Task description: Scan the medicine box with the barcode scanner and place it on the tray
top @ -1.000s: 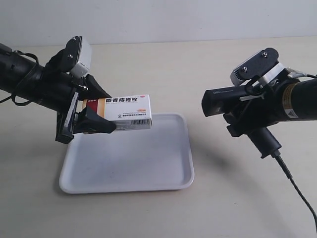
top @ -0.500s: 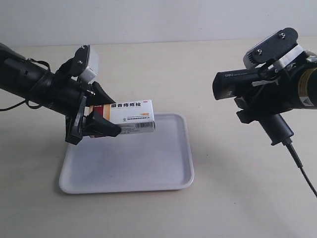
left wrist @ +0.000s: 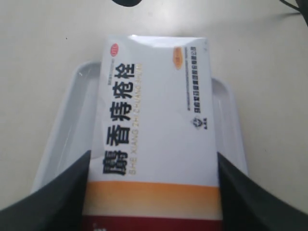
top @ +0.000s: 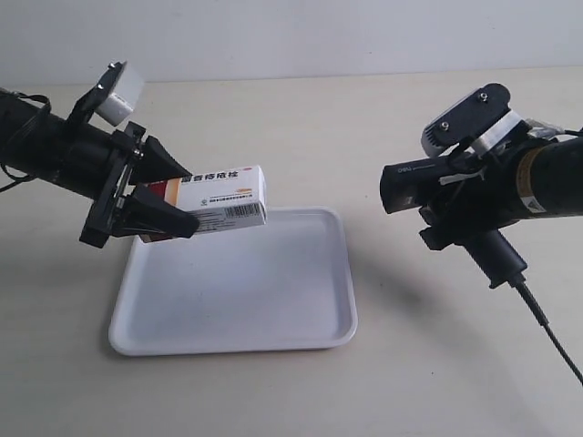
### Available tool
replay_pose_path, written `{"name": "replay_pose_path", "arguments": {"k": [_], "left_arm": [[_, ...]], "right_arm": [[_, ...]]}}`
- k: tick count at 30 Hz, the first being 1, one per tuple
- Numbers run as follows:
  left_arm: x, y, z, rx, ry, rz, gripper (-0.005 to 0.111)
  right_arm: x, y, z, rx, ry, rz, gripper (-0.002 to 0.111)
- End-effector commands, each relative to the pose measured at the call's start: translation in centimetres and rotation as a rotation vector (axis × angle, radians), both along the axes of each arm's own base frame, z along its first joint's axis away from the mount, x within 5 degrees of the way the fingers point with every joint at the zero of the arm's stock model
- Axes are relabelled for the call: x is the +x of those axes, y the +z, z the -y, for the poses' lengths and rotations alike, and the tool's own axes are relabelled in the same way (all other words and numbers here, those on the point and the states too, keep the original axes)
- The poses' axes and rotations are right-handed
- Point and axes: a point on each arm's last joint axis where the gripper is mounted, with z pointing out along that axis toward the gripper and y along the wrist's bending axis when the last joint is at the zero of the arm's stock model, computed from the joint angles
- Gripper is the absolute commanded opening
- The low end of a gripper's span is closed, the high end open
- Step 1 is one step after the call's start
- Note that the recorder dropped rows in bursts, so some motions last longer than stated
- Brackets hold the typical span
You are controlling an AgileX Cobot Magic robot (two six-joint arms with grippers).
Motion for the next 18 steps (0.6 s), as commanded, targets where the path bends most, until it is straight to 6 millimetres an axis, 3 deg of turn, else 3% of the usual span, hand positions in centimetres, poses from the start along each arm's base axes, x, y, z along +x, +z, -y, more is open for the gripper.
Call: {"name": "replay_pose_path", "arguments": {"k": [1, 6, 12, 18], "left_arm": [[-0.1, 0.3, 0.0, -0.016, -0.020, -0.005, 0.000], [0.0, 0.0, -0.1, 0.017, -0.019, 0.011, 0.000], [0.6, -0.4, -0.4, 0.068, 0.034, 0.053, 0.000], [0.7, -0.5, -0.5, 0.086, 0.045, 0.065, 0.000]], "right_arm": [[0.5, 0.1, -0.4, 0.008, 0.013, 0.009, 0.000], [0.6, 1.4, -0.3, 0.017, -0.004, 0.048, 0.000], [-0.7, 3.7, -0.4, 0.015, -0.078, 0.082, 0.000], [-1.3, 3.7, -0.9, -0.022, -0.076, 0.072, 0.000]]}}
